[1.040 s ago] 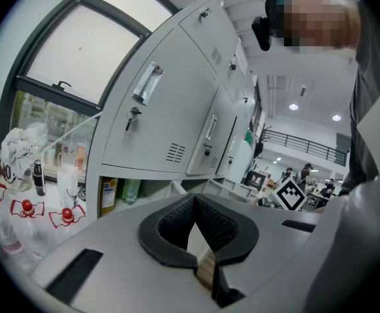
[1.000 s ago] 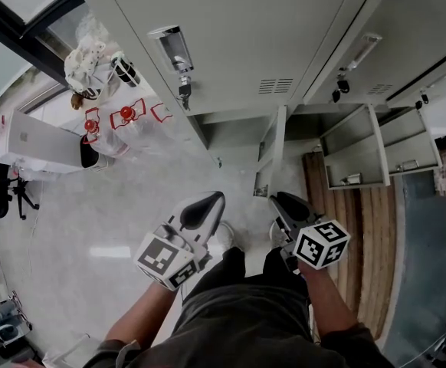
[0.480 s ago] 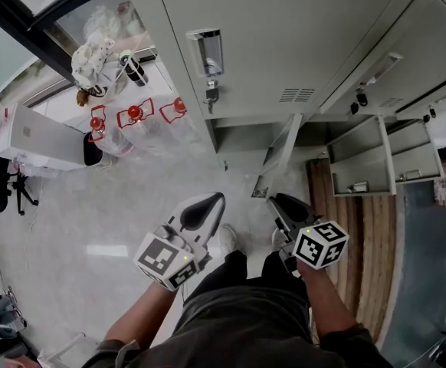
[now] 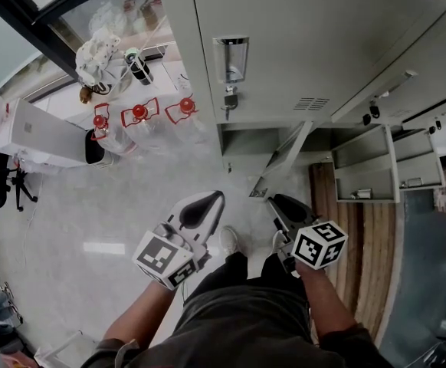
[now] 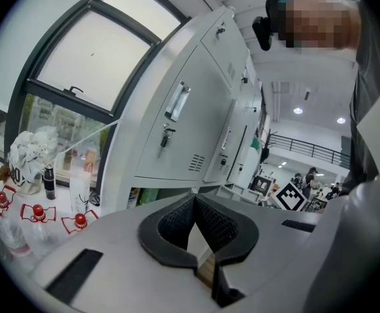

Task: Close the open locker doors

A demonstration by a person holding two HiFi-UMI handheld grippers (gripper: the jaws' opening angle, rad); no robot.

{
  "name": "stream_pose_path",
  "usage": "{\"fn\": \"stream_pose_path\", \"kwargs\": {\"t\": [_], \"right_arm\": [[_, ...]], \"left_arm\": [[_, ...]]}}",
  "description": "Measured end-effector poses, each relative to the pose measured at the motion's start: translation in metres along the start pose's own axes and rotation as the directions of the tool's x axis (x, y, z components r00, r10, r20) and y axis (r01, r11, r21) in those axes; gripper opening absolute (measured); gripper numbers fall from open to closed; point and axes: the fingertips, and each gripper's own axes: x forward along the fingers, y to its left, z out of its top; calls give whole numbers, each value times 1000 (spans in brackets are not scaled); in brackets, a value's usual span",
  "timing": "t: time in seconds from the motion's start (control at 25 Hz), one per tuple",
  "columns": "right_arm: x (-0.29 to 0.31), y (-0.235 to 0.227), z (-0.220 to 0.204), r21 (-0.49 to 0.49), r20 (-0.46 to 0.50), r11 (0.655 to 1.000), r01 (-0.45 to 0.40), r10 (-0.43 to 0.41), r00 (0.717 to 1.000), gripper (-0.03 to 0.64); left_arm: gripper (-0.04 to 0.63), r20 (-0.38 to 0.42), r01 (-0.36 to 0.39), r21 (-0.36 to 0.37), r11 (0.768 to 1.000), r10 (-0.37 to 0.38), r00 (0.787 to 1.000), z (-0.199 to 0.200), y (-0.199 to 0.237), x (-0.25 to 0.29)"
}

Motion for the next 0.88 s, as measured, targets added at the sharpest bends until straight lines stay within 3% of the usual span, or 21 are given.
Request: {"fn": "stream_pose_path", "kwargs": {"t": [0.88], "right_arm": [[57,22,19,-38,-29,999,-31,30,999,71]], "left_arm": [[2,38,-50,-22,999,51,998,18,47,-15]]}}
